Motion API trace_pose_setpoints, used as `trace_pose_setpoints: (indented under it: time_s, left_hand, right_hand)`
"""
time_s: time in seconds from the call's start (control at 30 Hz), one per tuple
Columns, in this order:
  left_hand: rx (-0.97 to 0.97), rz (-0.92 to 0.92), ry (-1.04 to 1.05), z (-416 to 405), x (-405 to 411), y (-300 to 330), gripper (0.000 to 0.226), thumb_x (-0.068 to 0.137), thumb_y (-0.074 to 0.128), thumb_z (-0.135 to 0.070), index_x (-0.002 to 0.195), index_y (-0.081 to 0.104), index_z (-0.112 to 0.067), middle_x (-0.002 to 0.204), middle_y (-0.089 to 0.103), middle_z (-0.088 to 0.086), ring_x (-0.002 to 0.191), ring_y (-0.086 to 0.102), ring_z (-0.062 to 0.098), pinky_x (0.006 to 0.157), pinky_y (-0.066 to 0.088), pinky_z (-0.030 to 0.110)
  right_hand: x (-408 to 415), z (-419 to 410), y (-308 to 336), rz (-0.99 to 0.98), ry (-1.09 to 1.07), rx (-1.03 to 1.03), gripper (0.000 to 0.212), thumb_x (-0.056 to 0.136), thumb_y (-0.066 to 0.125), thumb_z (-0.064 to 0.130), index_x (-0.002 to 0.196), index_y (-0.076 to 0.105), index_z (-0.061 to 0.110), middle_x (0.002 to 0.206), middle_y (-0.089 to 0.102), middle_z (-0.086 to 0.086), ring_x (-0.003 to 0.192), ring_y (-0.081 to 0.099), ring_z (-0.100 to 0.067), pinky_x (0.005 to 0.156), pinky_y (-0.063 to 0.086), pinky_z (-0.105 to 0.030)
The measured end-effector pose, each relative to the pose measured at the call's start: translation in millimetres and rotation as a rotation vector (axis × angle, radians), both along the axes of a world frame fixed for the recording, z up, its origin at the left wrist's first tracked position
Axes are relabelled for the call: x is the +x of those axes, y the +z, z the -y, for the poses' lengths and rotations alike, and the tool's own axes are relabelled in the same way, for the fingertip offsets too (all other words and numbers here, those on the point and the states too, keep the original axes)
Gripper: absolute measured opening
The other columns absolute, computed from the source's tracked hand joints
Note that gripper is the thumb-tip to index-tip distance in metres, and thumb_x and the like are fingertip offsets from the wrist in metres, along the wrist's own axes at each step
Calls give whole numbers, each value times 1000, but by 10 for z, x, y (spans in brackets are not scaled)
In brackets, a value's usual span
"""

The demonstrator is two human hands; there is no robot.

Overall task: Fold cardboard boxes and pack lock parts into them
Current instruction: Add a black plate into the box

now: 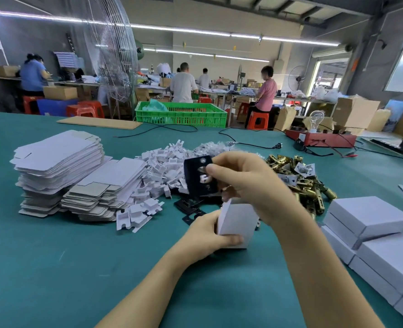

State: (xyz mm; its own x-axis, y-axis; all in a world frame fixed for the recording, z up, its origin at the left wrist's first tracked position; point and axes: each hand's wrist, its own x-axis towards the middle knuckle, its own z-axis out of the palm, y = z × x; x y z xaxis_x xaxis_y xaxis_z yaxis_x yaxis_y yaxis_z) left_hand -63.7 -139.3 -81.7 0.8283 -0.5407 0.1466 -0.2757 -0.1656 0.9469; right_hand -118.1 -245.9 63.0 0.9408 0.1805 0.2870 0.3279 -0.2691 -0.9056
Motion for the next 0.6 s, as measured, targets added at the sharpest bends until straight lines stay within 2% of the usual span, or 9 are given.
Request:
trace_pose_setpoints:
  time_s: [0.13,0.2,0.27,0.37,0.47,0.6]
  left_hand:
    - [-1,49,10,7,61,-27,41,68,80,-44,106,64,-51,106,71,-19,101,66,2,86,51,27]
    - [4,41,13,5,75,-37,43,67,80,-45,107,65,-50,107,71,-18,102,66,3,88,52,30]
    - [-2,30,16,9,71,-17,43,67,80,-44,106,65,-49,108,71,-16,103,66,5,91,52,33]
    - [-11,26,12,13,73,-15,43,65,80,-43,106,66,-47,107,72,-15,102,66,5,87,51,28]
    - [-18,13,19,25,67,-8,43,63,80,-43,104,66,-46,105,72,-15,100,67,4,82,48,23]
    - [-42,0,5,24,45,11,44,62,80,-41,103,66,-48,104,72,-15,99,67,5,79,50,19]
  right_hand:
    - [-47,400,154,-11,-44,12,8,92,61,13,95,64,7,75,68,-4,63,54,-14,50,45,-22]
    - [-56,561,183,-59,-46,74,3,92,59,10,93,61,8,78,69,-6,63,56,-15,47,47,-22]
    - [-71,688,190,-116,-43,149,6,94,56,8,89,58,11,83,69,-8,66,63,-19,46,49,-24]
    - [-80,819,184,-184,-15,247,5,94,52,4,90,53,8,84,69,-13,67,70,-30,44,52,-26]
    - [-63,851,165,-251,-52,303,7,93,52,1,98,53,6,87,68,-21,69,71,-38,43,53,-26]
    - [-8,843,122,-260,-129,300,5,94,54,3,99,56,4,90,61,-21,69,71,-33,45,54,-27]
